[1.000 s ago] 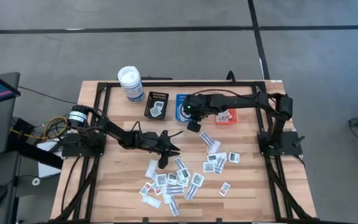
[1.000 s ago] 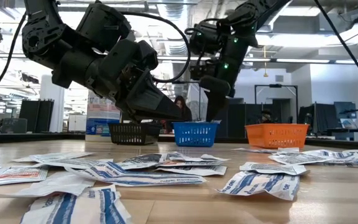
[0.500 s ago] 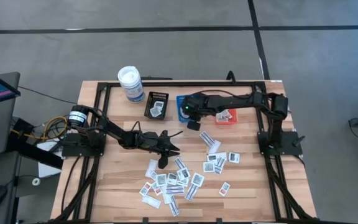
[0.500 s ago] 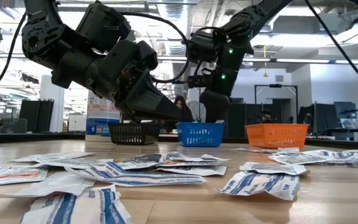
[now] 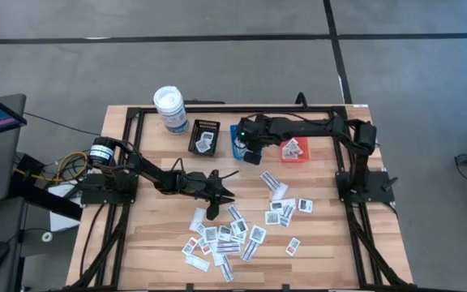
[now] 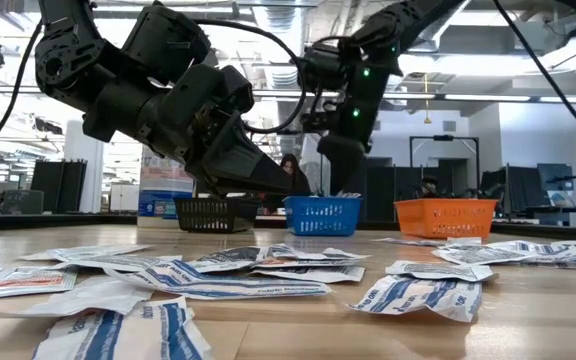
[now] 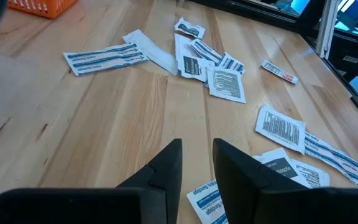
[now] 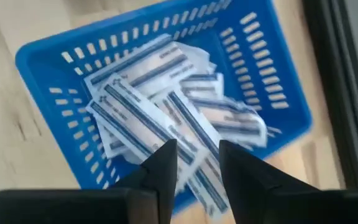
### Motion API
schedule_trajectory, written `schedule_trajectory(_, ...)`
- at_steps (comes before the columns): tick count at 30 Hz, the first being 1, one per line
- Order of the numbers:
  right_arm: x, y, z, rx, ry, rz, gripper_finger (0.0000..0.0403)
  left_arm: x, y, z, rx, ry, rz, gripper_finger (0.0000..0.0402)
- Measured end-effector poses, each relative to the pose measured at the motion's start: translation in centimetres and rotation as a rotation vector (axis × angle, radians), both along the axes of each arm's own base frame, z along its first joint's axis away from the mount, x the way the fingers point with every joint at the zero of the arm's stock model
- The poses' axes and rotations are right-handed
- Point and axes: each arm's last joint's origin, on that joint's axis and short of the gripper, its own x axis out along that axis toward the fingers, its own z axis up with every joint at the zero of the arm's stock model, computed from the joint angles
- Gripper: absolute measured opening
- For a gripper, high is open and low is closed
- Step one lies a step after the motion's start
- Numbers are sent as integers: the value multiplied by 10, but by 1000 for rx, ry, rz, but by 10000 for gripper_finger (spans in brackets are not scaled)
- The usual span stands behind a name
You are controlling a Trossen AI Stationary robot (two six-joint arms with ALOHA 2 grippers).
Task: Pick & Place First Aid Supplies
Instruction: Put the blue bandage into the blue bin
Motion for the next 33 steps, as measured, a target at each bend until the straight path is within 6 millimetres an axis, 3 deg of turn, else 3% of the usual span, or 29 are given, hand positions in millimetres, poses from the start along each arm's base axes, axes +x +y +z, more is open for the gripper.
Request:
schedule_trajectory(4, -1, -5, 3, 10, -22, -75, 113, 0, 0, 0, 0, 0, 0, 90)
schedule_trajectory(8, 0, -14, -12, 27, 9, -94, 111, 0, 0, 0, 0, 0, -1, 90)
schedule_trajectory(14, 5, -19, -39, 36, 83, -58, 108, 0, 0, 0, 0, 0, 0, 90)
schedule_trajectory(19, 8, -13, -40, 17, 98, 22, 107, 0, 0, 0, 0, 0, 0, 90)
schedule_trajectory(27, 14, 3, -7, -3, 41, 49, 107, 0, 0, 0, 0, 0, 0, 90)
schedule_trajectory(33, 6, 31, 43, 19, -44, 10, 107, 0, 0, 0, 0, 0, 0, 90)
